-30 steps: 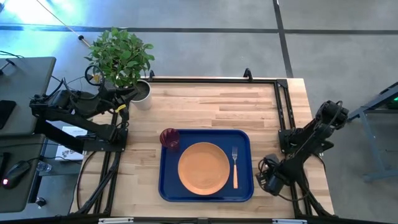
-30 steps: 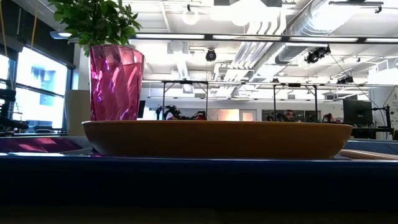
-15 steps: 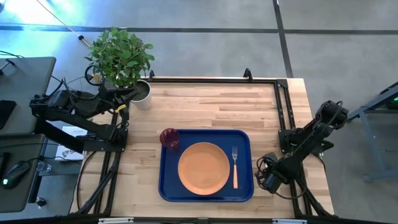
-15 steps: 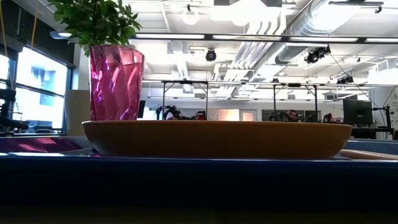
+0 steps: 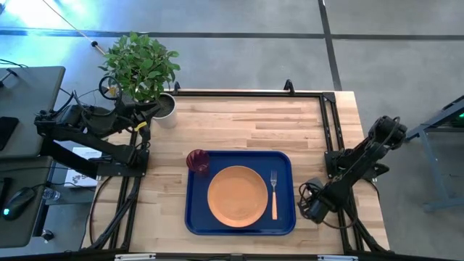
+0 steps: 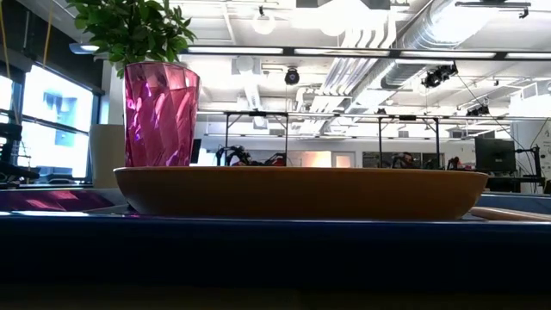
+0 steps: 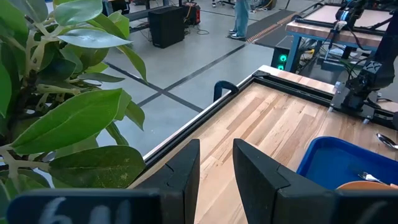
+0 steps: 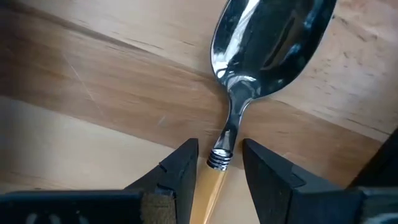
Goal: Pick and place plate/cup/fork/spoon on tray
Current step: Put the orange spoon on the right side of the light orange fork
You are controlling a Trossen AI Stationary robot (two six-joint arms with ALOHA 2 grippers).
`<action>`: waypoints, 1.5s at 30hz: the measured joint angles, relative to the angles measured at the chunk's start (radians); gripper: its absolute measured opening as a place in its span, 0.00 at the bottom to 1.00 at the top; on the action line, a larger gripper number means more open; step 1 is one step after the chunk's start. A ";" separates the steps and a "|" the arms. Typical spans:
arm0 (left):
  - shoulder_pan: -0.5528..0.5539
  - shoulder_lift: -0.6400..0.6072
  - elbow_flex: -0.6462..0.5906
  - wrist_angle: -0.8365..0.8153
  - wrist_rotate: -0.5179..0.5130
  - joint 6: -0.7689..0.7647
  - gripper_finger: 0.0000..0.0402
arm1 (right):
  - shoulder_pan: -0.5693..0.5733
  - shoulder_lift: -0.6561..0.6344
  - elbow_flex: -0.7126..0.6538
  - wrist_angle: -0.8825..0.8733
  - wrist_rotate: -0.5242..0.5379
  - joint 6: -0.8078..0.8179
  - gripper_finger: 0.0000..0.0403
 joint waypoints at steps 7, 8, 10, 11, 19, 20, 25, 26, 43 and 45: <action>0.000 0.000 0.000 0.000 0.000 0.000 0.22 | 0.000 0.002 0.006 -0.024 -0.003 -0.041 0.31; 0.000 0.000 0.000 0.000 0.000 0.000 0.22 | 0.000 0.002 0.006 -0.025 -0.004 -0.041 0.31; 0.000 0.000 0.000 0.000 0.000 0.000 0.22 | 0.001 0.003 0.006 -0.025 -0.005 -0.041 0.31; 0.000 0.000 0.000 0.000 0.000 0.000 0.22 | 0.001 0.003 0.006 -0.025 -0.006 -0.041 0.30; 0.000 0.000 0.000 0.000 0.000 0.000 0.22 | -0.026 0.003 0.005 -0.006 -0.021 -0.032 0.12; 0.000 0.000 0.000 0.000 0.000 0.000 0.22 | -0.029 0.003 0.005 -0.005 -0.024 -0.033 0.09; 0.000 0.000 0.000 0.000 0.000 0.000 0.22 | -0.048 0.003 0.004 -0.008 -0.036 -0.028 0.04; 0.000 0.000 0.000 0.000 0.000 0.000 0.22 | -0.051 0.004 0.004 -0.009 -0.037 -0.023 0.04; 0.000 0.000 0.000 0.000 0.000 0.000 0.22 | -0.057 0.008 0.154 -0.067 0.148 0.147 0.02; 0.000 0.000 0.000 0.000 0.000 0.000 0.22 | -0.065 0.008 0.177 -0.081 0.164 0.151 0.02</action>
